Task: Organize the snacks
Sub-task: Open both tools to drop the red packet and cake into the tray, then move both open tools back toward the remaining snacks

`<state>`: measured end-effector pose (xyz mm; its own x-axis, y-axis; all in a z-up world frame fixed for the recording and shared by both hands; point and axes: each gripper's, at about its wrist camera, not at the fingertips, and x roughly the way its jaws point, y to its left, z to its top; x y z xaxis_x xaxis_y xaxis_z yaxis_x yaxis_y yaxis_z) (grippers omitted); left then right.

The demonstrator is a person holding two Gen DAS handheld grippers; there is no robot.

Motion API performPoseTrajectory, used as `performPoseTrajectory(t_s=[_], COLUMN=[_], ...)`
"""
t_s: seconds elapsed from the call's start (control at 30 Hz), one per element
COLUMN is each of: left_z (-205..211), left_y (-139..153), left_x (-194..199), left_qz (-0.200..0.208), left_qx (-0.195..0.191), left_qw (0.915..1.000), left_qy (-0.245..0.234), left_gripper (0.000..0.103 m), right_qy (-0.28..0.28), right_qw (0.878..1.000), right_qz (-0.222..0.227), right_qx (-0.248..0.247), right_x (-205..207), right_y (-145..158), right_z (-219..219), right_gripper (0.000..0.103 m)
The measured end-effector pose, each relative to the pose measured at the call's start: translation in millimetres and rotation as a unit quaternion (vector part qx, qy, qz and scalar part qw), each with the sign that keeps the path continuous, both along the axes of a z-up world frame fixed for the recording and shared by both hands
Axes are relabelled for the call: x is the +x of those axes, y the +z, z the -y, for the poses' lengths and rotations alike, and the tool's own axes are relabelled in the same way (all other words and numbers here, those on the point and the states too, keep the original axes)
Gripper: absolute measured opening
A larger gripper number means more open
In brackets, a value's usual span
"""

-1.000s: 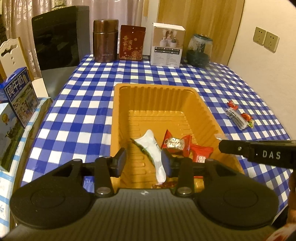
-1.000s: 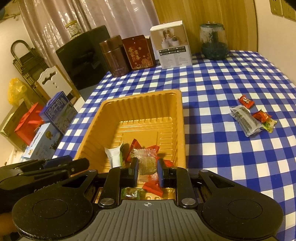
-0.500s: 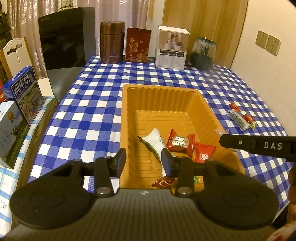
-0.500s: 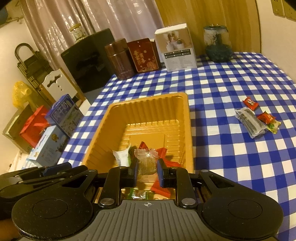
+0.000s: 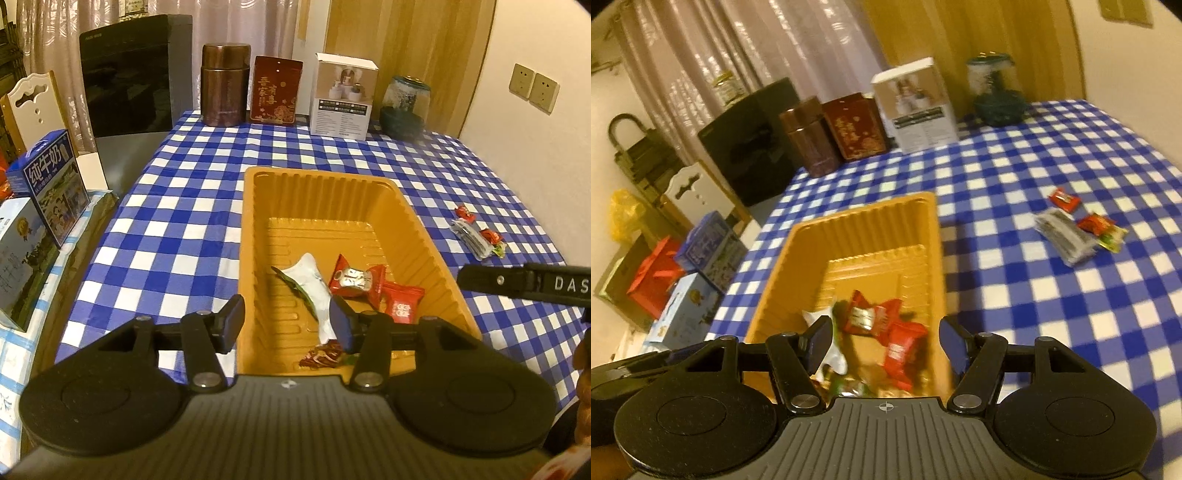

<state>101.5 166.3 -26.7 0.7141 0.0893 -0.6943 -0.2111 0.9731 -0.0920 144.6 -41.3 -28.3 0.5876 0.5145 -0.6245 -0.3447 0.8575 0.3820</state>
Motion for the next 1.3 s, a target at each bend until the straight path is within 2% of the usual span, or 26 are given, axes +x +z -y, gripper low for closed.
performPoseTrajectory(t_s=[0.13, 0.33, 0.47, 0.63, 0.77, 1.0, 1.3], left_z=[7.9, 21.4, 32.7, 46.7, 57.3, 79.1, 107.6], left_y=[2.2, 9.1, 14.1, 21.5, 27.5, 33.9, 38.4], left_x=[-3.6, -11.3, -16.8, -21.4, -24.2, -23.4, -18.9], left_qz=[0.001, 0.003, 0.005, 0.009, 0.015, 0.022, 0.025], left_qx=[-0.006, -0.02, -0.022, -0.022, -0.02, -0.013, -0.013], left_qw=[1.0, 0.9996, 0.9995, 0.9992, 0.999, 0.9978, 0.9953], left_qy=[-0.008, -0.017, -0.022, -0.031, -0.038, -0.062, -0.093], left_gripper=[0.053, 0.055, 0.065, 0.07, 0.081, 0.088, 0.09], right_qy=[-0.019, -0.036, -0.043, -0.055, -0.068, -0.091, -0.123], right_qw=[1.0, 0.999, 0.999, 0.998, 0.998, 0.996, 0.992], right_qz=[-0.01, -0.006, -0.001, 0.005, 0.006, 0.01, 0.008], right_qx=[-0.008, -0.009, -0.011, -0.016, -0.017, -0.02, -0.015], right_x=[-7.8, -22.4, -30.3, -39.3, -45.9, -54.5, -57.6], right_y=[-1.3, 5.9, 13.4, 20.9, 24.9, 29.9, 32.3], right_z=[15.2, 34.3, 42.9, 55.7, 67.5, 91.6, 122.9], right_gripper=[0.064, 0.064, 0.064, 0.064, 0.064, 0.064, 0.064])
